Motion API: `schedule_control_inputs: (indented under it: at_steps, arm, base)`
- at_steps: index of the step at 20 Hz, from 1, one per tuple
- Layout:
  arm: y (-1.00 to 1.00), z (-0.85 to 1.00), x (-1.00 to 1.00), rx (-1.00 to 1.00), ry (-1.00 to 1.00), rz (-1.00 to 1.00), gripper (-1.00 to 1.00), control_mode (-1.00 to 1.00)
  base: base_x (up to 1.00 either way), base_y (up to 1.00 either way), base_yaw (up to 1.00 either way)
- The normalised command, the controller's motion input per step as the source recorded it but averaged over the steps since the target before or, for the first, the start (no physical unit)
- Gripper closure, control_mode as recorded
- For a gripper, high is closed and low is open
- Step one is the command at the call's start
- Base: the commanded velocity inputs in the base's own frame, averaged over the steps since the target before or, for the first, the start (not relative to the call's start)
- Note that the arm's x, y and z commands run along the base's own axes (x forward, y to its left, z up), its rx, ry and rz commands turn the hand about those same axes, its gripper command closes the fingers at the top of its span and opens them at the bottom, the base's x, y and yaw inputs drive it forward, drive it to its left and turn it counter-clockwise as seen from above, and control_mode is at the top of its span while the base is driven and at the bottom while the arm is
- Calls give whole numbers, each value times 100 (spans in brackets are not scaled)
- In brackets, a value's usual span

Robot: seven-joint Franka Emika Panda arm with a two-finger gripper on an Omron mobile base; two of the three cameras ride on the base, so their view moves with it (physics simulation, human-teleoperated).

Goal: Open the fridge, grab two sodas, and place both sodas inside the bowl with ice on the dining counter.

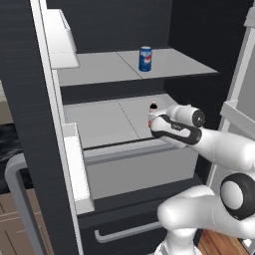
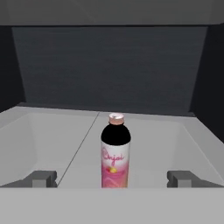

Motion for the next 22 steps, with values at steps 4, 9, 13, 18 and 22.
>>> schedule_control_inputs:
  at_steps: [4, 9, 13, 18, 22]
  arm:
    - [0, -14, 24, 0, 0, 0, -100, -100]
    - [0, -14, 29, 0, 0, 0, -100, -100]
    - [0, -12, 33, 0, 0, 0, -100, -100]
    - [0, -15, 22, 0, 0, 0, -100, -100]
    - [3, -18, 12, 0, 0, 0, -100, -100]
  base:
    - [0, 0, 0]
    - [0, 0, 0]
    - [0, 0, 0]
    - [0, 0, 0]
    - [0, 0, 0]
